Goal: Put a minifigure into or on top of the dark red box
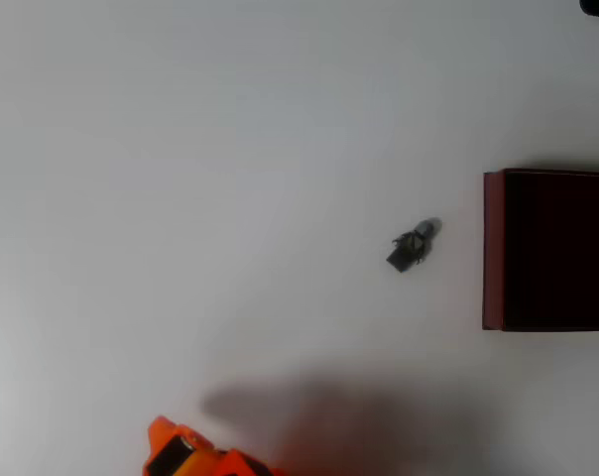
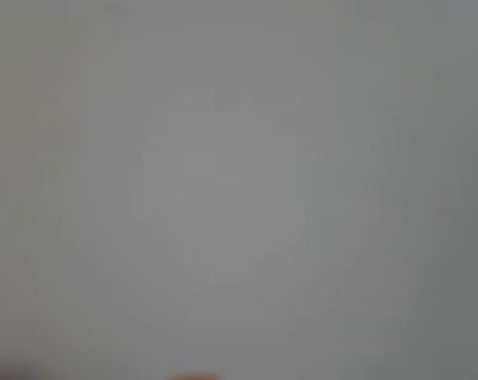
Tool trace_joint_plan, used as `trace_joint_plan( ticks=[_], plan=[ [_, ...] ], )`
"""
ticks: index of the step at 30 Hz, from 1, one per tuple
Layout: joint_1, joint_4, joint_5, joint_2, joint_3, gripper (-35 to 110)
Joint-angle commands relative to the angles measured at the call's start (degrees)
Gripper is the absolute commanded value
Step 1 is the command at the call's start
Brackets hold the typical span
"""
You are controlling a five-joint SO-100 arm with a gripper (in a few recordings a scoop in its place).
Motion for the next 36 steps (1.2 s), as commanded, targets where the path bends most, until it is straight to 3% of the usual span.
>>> trace_joint_plan(
  ticks=[1,16,22,25,31,36],
  plan=[
    [-0.7,1.4,1.4,1.5,0.0,1],
    [-0.7,1.4,1.5,1.5,0.0,2],
    [8.3,0.9,15.6,-1.1,-0.2,12],
    [14.2,0.4,21.4,-7.7,-2.2,16],
    [21.5,-4.0,12.4,-21.3,-13.1,18],
    [29.9,-2.8,9.8,-51.7,-34.2,17]
  ],
)
